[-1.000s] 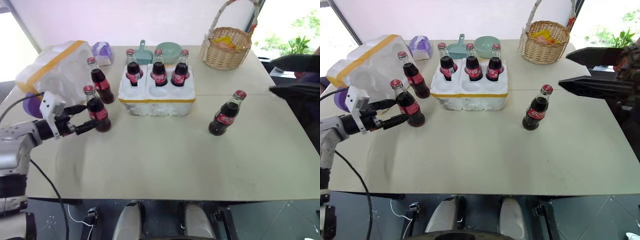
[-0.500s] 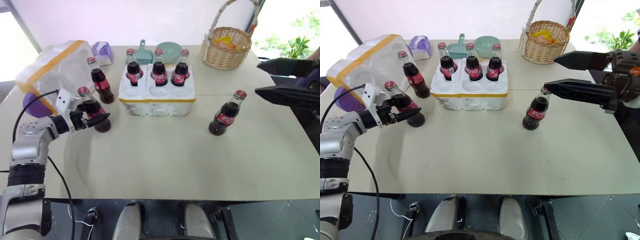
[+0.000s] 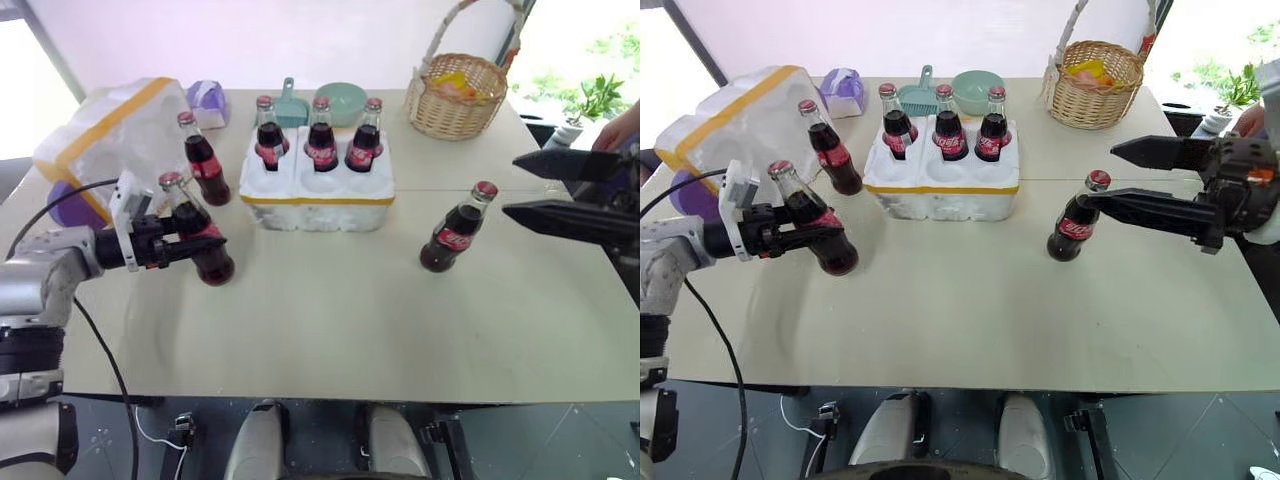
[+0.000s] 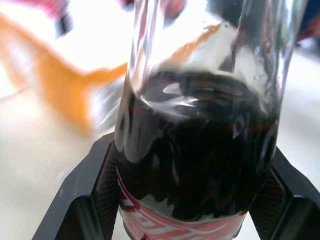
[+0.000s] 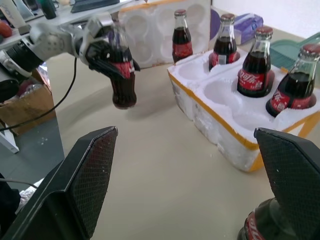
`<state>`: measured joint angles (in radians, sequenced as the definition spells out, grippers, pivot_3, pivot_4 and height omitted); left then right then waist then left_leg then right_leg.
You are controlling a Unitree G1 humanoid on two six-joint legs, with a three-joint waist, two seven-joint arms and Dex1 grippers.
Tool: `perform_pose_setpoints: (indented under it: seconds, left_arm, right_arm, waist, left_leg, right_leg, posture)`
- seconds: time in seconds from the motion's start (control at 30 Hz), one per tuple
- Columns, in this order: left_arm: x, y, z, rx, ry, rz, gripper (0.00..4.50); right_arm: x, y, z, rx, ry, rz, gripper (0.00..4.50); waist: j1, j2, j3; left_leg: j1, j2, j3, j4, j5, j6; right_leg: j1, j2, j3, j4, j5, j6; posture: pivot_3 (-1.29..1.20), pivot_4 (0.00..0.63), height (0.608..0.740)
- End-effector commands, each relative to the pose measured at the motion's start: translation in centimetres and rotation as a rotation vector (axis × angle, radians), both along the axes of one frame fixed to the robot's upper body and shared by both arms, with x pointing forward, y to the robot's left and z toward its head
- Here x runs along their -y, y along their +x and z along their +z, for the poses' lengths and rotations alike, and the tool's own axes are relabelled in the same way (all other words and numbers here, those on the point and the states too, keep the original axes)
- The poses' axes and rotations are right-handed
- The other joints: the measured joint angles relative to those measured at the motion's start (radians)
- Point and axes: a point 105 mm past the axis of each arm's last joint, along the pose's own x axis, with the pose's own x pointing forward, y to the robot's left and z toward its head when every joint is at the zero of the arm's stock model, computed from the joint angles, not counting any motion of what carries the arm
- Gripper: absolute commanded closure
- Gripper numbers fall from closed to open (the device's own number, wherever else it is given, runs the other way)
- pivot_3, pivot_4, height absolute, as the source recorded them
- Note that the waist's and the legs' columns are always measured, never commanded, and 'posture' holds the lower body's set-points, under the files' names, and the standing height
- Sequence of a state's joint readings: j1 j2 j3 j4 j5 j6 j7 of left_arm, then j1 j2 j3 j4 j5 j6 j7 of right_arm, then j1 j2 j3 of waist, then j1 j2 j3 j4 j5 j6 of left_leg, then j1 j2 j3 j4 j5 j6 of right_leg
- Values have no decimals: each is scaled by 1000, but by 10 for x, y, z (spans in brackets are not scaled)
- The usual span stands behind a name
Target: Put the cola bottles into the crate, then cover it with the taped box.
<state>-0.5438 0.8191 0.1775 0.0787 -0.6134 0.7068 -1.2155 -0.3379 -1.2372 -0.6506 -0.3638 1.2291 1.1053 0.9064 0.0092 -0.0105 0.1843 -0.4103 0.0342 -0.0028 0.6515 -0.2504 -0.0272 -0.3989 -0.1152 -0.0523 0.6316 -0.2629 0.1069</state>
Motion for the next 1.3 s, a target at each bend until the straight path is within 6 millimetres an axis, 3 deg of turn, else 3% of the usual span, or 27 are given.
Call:
perform_pose_setpoints:
  seconds: [0.03,0.27,0.43,0.53,0.9,1.3]
  left_arm:
    - [34,6,55,180,-77,-73,1797]
    - [100,42,107,312,-198,-123,1797]
    - [144,67,97,370,-134,-123,1797]
    - [160,78,90,395,-95,-104,1797]
    - [159,95,89,440,-62,-16,1797]
    - [179,110,30,368,106,32,1797]
  right_arm:
    - [2,-8,8,77,-28,-29,0]
    - [7,-16,2,88,-24,-94,0]
    - [8,-18,-6,100,-2,-150,0]
    - [10,-20,-12,99,8,-190,0]
    - [37,-21,-28,87,31,-381,0]
    - [31,-23,-31,87,14,-345,0]
  waist:
    - [10,-1,1]
    - [28,-5,3]
    - [25,-5,3]
    - [28,-6,4]
    - [29,-8,6]
    - [29,-9,6]
  left_leg:
    - [0,0,0,1,0,0]
    - [0,-1,-1,4,0,-1]
    - [0,-1,0,2,0,0]
    - [0,-1,-1,2,0,0]
    - [-2,-1,-1,2,0,0]
    - [-2,-2,-1,2,0,0]
  right_leg:
    - [0,0,0,0,0,0]
    - [3,0,1,-1,2,3]
    - [2,0,1,-1,2,3]
    - [1,0,0,-1,2,3]
    - [1,0,0,-1,2,3]
    - [1,0,0,-1,2,3]
  posture:
    - [0,150,740]
    - [0,150,740]
    - [0,150,740]
    - [0,150,740]
    - [0,150,740]
    - [0,150,740]
